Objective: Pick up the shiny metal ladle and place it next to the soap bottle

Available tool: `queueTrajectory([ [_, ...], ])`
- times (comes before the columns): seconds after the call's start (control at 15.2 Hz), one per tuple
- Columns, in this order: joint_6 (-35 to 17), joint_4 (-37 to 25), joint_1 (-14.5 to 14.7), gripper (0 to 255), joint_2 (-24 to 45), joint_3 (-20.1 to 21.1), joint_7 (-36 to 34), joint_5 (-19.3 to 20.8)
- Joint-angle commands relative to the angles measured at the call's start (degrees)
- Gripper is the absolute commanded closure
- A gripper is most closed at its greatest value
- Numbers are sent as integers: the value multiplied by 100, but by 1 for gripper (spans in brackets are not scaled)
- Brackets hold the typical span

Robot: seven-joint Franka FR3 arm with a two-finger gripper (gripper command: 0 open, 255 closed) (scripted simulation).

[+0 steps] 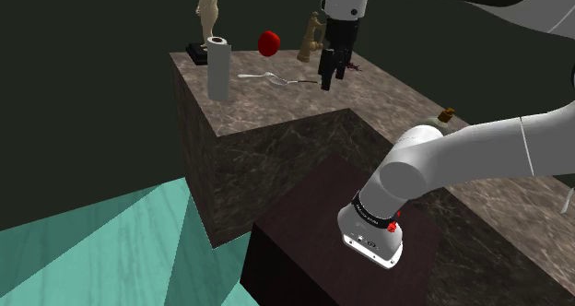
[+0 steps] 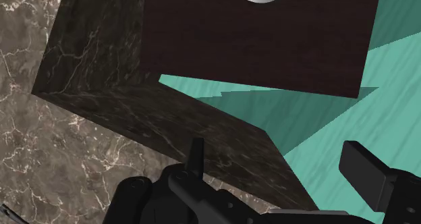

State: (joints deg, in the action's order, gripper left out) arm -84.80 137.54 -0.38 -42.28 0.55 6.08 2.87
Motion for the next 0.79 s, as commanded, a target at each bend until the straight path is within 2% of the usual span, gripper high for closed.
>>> queueTrajectory([
  [0.0, 0, 0, 0, 0, 0, 0, 0, 0],
  [0.33, -732, 374, 11, 0, 57, -717, 1368, 634],
  [0.73, -1767, 469, 67, 0, 570, -1619, 2955, 1228],
])
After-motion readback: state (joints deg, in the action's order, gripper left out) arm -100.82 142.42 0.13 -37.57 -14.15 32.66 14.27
